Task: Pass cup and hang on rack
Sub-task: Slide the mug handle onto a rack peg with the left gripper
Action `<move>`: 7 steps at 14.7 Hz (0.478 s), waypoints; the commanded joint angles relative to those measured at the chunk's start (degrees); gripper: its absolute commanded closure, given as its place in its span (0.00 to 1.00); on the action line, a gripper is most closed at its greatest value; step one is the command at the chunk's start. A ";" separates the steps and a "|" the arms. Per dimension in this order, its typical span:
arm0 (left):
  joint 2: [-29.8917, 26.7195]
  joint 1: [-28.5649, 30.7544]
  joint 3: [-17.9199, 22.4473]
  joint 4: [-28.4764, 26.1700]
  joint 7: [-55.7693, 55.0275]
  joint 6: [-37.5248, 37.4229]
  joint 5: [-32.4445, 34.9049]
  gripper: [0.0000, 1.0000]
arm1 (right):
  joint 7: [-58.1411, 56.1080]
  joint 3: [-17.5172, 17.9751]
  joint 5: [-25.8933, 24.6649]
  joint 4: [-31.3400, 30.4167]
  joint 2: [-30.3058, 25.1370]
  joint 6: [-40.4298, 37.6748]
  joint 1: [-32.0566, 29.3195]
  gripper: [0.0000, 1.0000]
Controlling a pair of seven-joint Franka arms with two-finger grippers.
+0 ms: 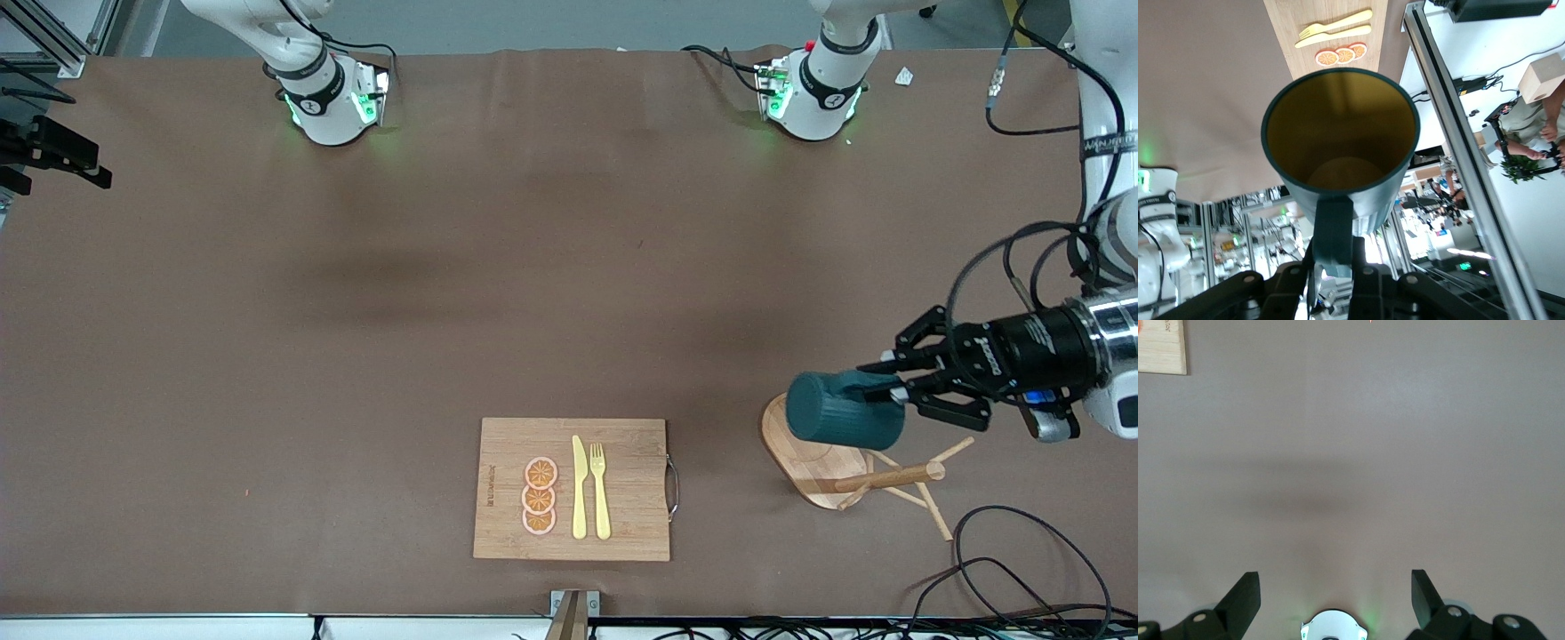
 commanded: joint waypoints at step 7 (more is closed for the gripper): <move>7.00 2.50 -0.45 0.78 1.99 -2.75 -2.45 0.99 | 0.61 0.13 -0.14 -1.09 -1.42 -0.08 0.04 0.00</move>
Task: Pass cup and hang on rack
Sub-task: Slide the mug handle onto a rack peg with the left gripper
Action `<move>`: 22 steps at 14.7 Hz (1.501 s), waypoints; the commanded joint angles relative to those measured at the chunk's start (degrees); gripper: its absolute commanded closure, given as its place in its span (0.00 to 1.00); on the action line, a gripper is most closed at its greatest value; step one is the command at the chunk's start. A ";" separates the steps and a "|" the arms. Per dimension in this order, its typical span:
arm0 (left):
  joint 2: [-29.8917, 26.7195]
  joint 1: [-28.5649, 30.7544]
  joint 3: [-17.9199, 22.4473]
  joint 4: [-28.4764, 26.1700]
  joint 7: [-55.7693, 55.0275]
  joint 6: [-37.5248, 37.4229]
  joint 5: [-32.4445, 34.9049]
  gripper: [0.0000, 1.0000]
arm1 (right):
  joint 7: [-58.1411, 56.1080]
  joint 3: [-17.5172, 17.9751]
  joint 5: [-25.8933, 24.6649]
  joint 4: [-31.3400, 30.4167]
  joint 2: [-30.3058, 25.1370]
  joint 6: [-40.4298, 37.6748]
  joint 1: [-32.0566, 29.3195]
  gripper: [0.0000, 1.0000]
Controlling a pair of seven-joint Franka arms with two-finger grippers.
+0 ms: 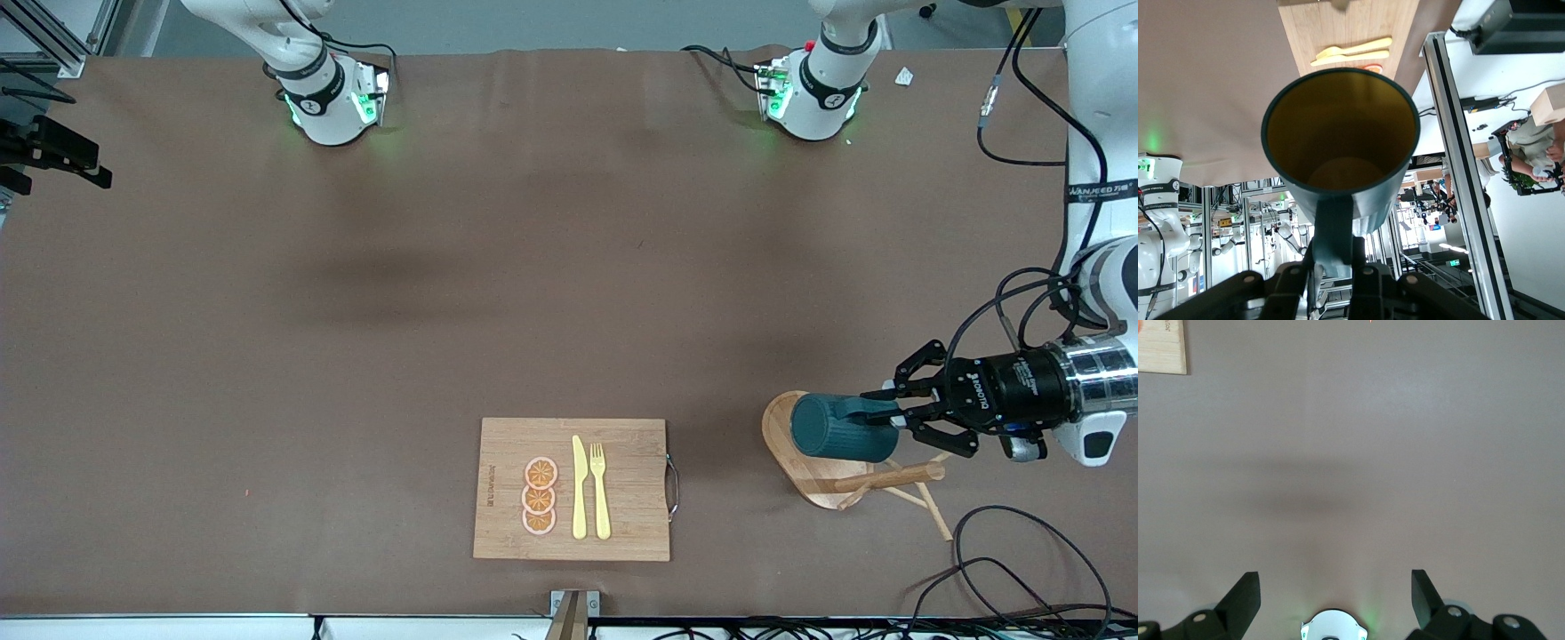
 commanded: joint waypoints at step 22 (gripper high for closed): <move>5.97 0.72 0.75 3.17 9.67 -4.48 -0.88 1.00 | 0.52 0.13 -0.05 -1.09 -1.42 -0.22 0.04 0.00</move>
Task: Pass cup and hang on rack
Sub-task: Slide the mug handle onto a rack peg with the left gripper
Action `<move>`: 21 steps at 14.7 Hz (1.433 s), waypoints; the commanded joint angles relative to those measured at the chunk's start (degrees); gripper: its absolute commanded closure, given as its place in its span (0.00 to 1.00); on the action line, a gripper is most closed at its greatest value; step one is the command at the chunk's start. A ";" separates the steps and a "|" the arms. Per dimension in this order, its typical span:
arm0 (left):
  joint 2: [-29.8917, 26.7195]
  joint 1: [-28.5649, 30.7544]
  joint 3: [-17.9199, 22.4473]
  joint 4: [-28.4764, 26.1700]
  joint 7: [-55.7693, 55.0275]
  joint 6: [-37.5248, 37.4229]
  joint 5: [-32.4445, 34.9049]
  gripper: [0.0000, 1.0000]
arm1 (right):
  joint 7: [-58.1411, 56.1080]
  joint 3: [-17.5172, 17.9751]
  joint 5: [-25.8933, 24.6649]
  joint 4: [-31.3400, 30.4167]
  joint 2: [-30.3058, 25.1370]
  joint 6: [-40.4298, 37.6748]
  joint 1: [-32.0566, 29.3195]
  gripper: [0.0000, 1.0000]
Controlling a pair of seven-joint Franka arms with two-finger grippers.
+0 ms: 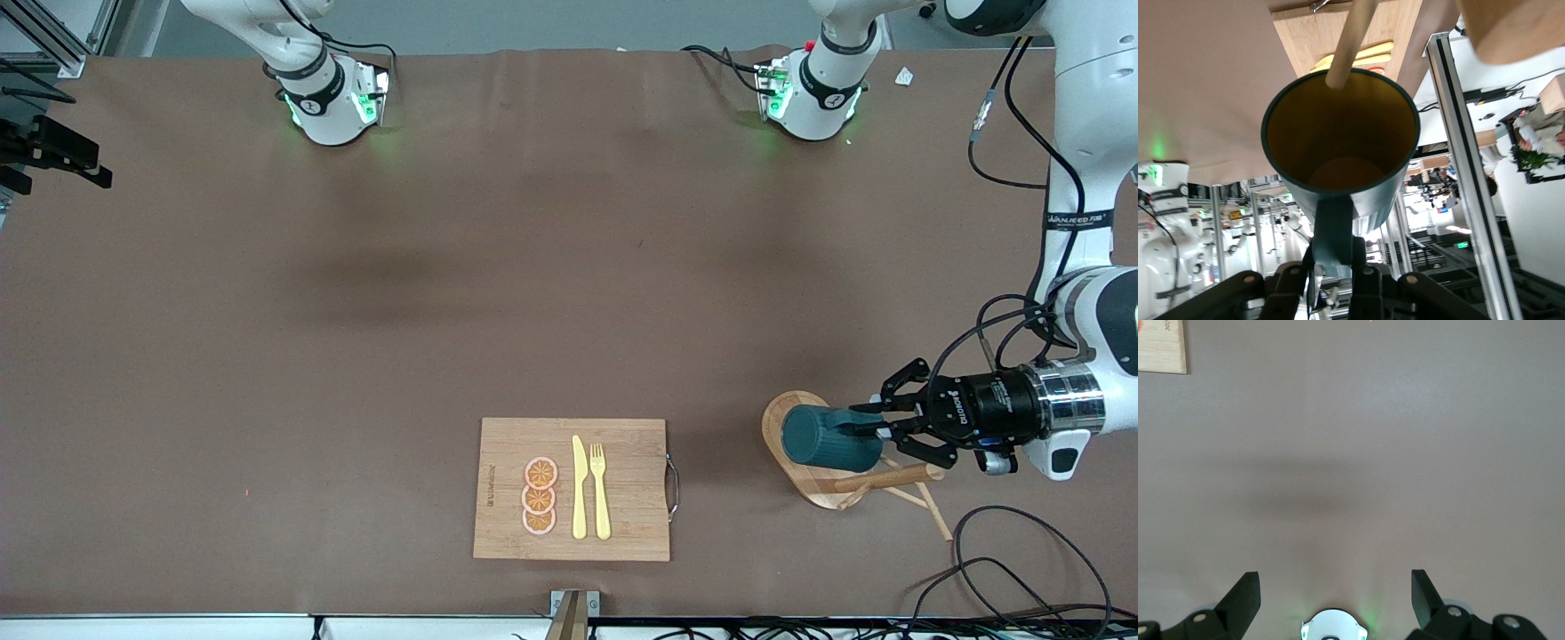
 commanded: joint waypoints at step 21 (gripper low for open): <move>3.50 2.36 3.23 2.54 7.29 -4.48 0.96 1.00 | 0.43 0.22 -0.05 -1.09 -1.42 1.02 0.13 0.00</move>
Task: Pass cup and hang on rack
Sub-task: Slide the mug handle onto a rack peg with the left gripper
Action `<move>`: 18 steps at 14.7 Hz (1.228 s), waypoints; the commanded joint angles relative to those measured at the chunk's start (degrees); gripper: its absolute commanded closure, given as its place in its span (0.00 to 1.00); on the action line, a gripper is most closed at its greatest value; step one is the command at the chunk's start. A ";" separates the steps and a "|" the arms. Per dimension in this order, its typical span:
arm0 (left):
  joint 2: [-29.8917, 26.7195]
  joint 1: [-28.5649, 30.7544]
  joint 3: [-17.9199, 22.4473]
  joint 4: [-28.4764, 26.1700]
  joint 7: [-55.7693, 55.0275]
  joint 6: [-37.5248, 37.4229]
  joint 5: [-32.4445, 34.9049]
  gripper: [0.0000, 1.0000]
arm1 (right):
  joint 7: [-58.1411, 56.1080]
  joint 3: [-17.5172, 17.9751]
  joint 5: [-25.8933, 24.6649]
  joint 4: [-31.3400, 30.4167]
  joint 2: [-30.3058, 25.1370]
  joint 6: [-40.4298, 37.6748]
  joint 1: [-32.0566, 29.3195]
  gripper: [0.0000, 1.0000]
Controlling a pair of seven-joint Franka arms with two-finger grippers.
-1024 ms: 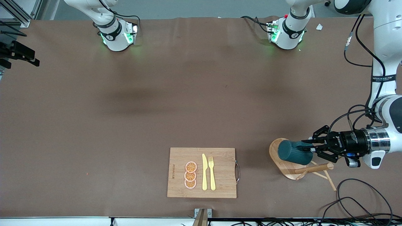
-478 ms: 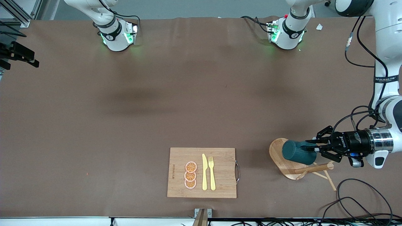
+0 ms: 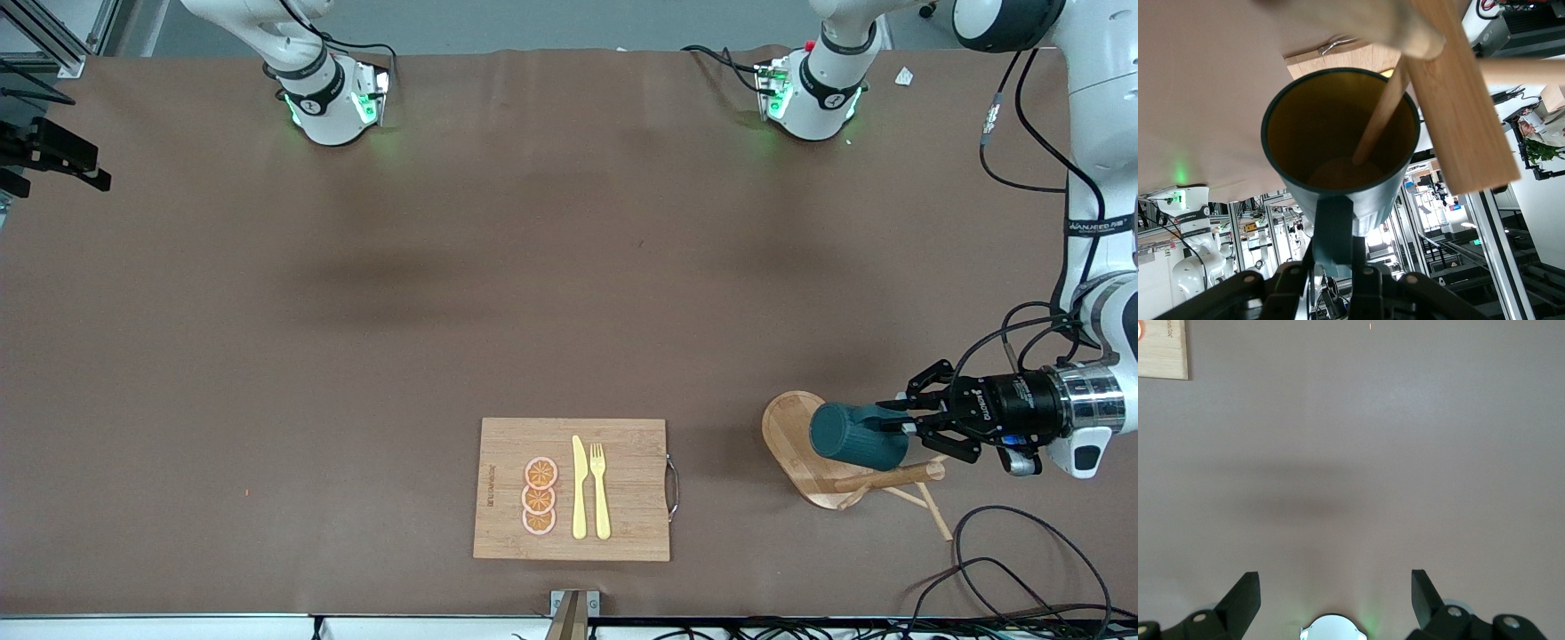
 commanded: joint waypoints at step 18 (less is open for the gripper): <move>1.43 1.03 0.31 1.48 0.95 1.13 0.13 0.98 | 0.43 0.12 -0.05 -1.09 -1.42 -0.04 0.13 0.00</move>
